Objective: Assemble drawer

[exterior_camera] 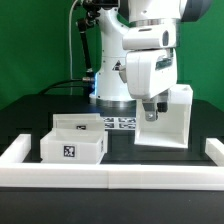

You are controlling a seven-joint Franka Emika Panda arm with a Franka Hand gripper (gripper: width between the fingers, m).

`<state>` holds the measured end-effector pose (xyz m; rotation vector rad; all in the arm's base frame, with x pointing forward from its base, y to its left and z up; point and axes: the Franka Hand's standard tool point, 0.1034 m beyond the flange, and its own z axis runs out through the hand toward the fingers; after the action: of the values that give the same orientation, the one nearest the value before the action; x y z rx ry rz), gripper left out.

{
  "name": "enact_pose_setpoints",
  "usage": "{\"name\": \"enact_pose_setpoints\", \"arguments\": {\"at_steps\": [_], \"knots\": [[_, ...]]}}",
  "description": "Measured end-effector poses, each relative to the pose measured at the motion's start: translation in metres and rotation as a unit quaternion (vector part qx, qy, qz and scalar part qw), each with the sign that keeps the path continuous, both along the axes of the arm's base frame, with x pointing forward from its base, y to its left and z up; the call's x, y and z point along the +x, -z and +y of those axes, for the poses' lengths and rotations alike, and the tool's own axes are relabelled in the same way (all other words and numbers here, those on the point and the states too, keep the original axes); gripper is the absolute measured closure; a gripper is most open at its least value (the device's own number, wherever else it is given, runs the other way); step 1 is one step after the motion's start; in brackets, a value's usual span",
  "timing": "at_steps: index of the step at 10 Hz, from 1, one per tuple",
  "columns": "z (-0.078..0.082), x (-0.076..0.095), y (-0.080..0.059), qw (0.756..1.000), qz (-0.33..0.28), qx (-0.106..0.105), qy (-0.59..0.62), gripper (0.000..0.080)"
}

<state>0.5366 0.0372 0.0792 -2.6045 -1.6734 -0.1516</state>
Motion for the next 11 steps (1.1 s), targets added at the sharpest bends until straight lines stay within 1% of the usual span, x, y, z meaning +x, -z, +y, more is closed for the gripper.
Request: {"name": "enact_pose_setpoints", "arguments": {"at_steps": [1, 5, 6, 8, 9, 10, 11], "knots": [[0.001, -0.001, 0.001, 1.0, 0.001, 0.009, -0.002, 0.015], [0.001, -0.001, 0.002, 1.0, 0.001, 0.01, 0.0, 0.015], [0.001, -0.001, 0.001, 1.0, 0.003, 0.01, 0.019, 0.015], [0.01, 0.001, -0.005, 0.995, 0.008, 0.014, 0.095, 0.015], [0.016, 0.0, -0.007, 0.986, 0.017, 0.018, 0.162, 0.015], [0.018, 0.0, -0.007, 0.977, 0.022, 0.021, 0.212, 0.015], [0.018, 0.0, -0.007, 0.971, 0.025, 0.022, 0.236, 0.015]]}}
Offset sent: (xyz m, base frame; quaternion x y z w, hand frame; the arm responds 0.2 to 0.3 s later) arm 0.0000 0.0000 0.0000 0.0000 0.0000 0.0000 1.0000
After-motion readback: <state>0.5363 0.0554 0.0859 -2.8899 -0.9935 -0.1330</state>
